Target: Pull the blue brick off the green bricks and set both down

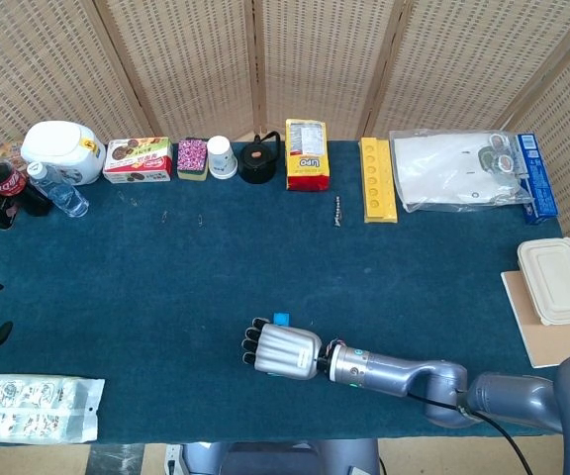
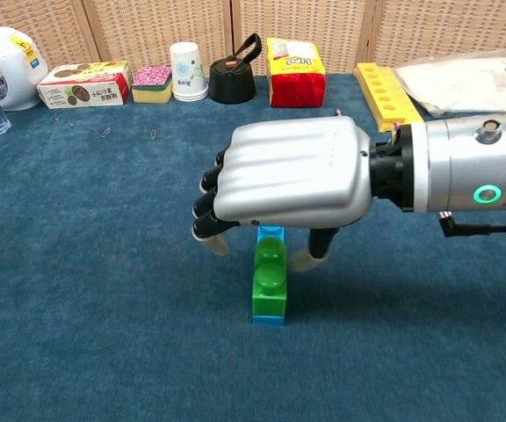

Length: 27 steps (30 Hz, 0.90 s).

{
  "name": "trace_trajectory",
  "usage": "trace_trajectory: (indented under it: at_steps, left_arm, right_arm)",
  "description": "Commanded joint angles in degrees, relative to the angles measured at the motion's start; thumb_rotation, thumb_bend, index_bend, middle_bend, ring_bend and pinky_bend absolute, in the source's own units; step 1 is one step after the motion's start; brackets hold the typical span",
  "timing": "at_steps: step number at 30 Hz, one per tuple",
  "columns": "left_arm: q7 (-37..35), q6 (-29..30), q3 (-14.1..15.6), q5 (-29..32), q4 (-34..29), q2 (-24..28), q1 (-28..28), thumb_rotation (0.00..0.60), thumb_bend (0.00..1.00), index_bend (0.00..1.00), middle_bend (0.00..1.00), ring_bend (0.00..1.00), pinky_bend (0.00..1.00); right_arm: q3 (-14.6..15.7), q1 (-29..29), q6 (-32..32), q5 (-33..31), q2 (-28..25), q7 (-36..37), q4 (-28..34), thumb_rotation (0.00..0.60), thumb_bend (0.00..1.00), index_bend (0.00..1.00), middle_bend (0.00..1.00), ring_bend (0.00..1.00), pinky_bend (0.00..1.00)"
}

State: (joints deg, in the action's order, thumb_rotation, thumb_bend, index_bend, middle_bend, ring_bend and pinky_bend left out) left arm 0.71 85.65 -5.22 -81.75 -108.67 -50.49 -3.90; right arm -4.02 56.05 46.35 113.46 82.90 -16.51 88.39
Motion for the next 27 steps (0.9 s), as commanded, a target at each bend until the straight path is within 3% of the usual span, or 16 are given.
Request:
trace_trajectory:
  at_steps: [1, 14, 27]
  left_arm:
    - [0.1, 0.0, -0.1, 0.0, 0.0, -0.1, -0.1, 0.563, 0.31, 0.38, 0.43, 0.34, 0.36]
    - [0.7, -0.4, -0.2, 0.2, -0.3, -0.4, -0.7, 0.562, 0.31, 0.38, 0.43, 0.34, 0.36]
    - [-0.3, 0.1, 0.3, 0.4, 0.0, -0.1, -0.1, 0.560, 0.31, 0.38, 0.43, 0.34, 0.36]
  right_arm:
    - [0.3, 0.1, -0.4, -0.8, -1.1, -0.6, 1.0, 0.600, 0.02, 0.37, 0.36, 0.32, 0.35]
    - [1.2, 0.1, -2.2, -3.7, -4.2, -4.3, 4.1, 0.600, 0.01, 0.36, 0.34, 0.29, 0.29]
    - [2.0, 1.8, -5.0, -6.3, -1.8, -6.1, 3.3, 0.600, 0.01, 0.36, 0.34, 0.29, 0.29]
